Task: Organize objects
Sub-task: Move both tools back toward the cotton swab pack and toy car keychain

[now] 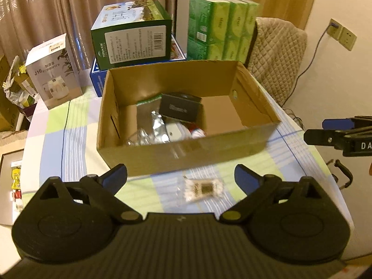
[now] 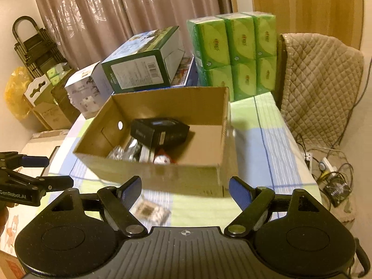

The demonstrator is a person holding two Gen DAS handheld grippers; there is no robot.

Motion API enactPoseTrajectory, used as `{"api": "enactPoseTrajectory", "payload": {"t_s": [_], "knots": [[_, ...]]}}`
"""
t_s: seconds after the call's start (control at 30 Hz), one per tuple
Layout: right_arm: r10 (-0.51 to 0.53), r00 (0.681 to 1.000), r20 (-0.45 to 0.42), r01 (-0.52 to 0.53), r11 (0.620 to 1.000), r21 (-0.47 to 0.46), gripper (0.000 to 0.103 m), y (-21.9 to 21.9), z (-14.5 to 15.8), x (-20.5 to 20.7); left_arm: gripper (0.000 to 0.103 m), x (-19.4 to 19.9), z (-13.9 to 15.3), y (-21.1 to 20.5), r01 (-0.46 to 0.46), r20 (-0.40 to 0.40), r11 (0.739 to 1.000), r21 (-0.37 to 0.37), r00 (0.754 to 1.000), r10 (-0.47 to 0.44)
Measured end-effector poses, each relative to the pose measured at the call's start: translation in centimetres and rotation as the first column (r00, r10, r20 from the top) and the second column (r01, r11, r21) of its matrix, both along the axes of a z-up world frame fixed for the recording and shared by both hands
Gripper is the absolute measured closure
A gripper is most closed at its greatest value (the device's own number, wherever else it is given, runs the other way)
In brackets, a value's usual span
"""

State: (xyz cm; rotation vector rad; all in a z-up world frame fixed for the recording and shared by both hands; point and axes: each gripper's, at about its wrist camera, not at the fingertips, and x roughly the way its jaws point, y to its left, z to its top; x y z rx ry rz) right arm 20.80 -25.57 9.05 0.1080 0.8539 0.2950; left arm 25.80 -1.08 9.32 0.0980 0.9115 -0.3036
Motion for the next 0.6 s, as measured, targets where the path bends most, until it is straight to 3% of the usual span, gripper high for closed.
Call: {"api": "enactPoseTrajectory", "payload": {"t_s": [0.33, 0.6], "knots": [[0.029, 0.999, 0.025, -0.027, 0.998, -0.048, 0.023, -0.7, 0.0, -7.7, 0.001, -7.4, -0.6, -0.1, -0.025, 0.016, 1.000, -0.014, 1.000, 0.025], [0.002, 1.000, 0.012, -0.002, 1.000, -0.008, 0.023, -2.1, -0.5, -12.1, 0.001, -12.0, -1.6, -0.4, -0.023, 0.029, 0.999, 0.033, 0.999, 0.022]]}}
